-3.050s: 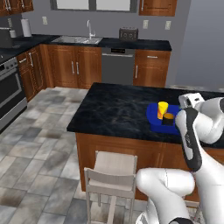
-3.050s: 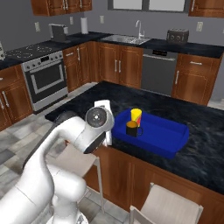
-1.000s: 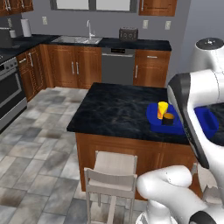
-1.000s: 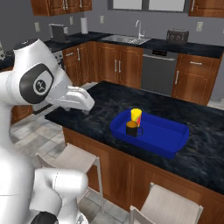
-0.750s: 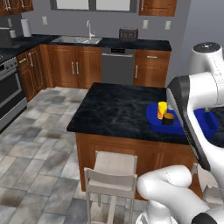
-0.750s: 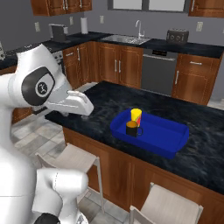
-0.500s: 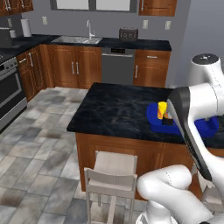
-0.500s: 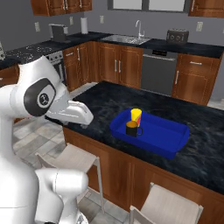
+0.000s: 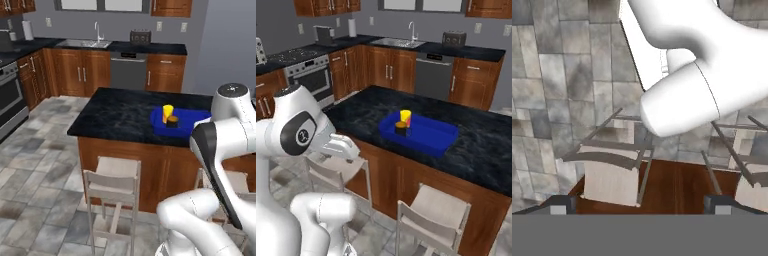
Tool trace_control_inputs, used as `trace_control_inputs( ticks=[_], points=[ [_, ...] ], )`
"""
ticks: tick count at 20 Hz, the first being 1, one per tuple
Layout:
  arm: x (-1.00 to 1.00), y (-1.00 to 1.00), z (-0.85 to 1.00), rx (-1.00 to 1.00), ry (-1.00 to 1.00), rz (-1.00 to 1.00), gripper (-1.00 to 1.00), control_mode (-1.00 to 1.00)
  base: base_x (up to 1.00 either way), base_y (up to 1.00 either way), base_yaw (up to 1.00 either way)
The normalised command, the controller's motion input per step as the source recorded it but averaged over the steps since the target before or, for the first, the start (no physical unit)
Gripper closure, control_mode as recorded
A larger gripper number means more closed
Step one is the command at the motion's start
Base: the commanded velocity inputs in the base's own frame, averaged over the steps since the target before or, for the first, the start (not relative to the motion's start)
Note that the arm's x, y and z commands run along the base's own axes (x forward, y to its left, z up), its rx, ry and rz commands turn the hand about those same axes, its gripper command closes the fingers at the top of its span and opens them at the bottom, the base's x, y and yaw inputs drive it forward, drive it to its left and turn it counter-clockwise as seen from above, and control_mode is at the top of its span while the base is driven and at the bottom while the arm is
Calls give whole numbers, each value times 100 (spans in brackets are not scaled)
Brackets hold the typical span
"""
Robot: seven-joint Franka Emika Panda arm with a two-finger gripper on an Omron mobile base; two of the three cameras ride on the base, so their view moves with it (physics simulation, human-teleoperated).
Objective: There is a tray on the dining counter. Grab the cup, mug, and pitcher and place them on the tray. The pitcher may be placed next to the tray if it cannot fit the tray.
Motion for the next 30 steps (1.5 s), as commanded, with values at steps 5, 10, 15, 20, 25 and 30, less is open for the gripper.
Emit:
trace_control_inputs(
  ticks=[5, 10, 15, 20, 25, 30],
  points=[
    [0, 0, 0, 0, 0, 0, -100, 100, -41, -100, 0],
    [0, 0, 0, 0, 0, 0, -100, 100, 0, -100, 0],
    [0, 0, 0, 0, 0, 0, -100, 100, 6, -100, 0],
    [0, 0, 0, 0, 0, 0, -100, 100, 28, -100, 0],
    [0, 0, 0, 0, 0, 0, -100, 100, 48, -100, 0],
    [0, 0, 0, 0, 0, 0, -100, 100, 73, -100, 0]
  ],
)
